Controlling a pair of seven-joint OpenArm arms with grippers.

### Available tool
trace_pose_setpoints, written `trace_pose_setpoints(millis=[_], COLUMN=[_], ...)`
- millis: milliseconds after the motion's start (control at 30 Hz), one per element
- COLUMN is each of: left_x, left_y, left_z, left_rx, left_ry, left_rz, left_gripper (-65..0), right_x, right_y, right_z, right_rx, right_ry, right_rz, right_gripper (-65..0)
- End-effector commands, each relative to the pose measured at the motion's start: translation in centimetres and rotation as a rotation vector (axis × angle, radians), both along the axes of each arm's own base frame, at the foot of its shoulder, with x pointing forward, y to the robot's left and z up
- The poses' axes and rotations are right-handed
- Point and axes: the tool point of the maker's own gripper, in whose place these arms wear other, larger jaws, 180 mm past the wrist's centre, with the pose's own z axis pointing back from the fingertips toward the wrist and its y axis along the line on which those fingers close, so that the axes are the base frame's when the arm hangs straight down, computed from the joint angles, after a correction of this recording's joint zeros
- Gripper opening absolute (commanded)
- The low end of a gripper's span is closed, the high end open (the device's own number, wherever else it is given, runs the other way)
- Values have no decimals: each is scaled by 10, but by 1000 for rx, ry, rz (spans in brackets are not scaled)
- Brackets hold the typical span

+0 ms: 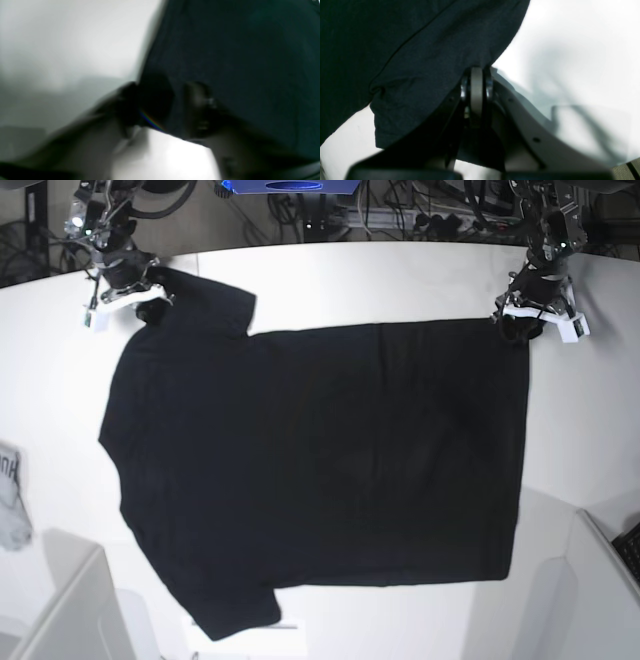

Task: Fold the T-shirt properly
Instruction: 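Lower both grippers and pinch the shirt's side edge at sleeve and hem, then drag the gripped side edge toward the robot with both grippers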

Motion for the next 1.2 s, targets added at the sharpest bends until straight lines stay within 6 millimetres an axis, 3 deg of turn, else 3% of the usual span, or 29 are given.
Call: trace_pose_setpoints(millis=[0,67,300,500,767,1167], left_x=[2,2,0,-5,-29,-68], left_y=[2,2,8,11,7,-9], left_z=[5,5,9,16,14,38], left_rx=[9,9,28,52,64,96], left_ry=[-12,-12,-11,-7,35,68], left_rz=[-6,-6,-11,-34,-53,-122], left_gripper=[-545,-650,-650,-650,-650,-650], right_x=[-18,-17,-19,-24,-48,-67], right_y=[2,2,1,3,-19,-16], right_z=[-12,-12,-11,5,14,32], right_rx=[-4,-3,-5,-24,-66,-97], right_ry=[93,91,90,66,87,90], right_rz=[21,20,19,34,-31,1], right_gripper=[-650,-650,-650,-650,-650,-650])
